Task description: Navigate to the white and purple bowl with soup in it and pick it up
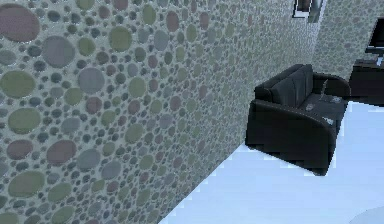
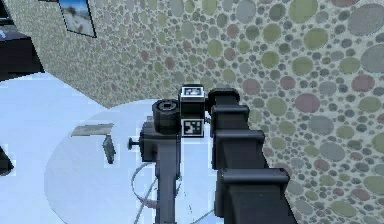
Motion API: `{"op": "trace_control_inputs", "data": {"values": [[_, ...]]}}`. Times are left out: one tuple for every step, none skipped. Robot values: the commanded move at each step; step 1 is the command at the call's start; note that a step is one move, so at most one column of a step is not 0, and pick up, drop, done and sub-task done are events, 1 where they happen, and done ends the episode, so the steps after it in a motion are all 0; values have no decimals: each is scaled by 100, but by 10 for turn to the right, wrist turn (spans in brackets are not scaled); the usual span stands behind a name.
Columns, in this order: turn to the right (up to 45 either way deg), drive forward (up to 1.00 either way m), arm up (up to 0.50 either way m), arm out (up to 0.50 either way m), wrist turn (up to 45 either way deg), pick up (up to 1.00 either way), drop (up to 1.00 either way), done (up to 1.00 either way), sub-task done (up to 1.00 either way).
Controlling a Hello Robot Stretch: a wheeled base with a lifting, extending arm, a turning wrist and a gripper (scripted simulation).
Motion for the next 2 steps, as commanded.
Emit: {"op": "trace_control_inputs", "data": {"values": [[0,0,0,0,450,0,0,0,0],[0,0,0,0,450,0,0,0,0]]}}
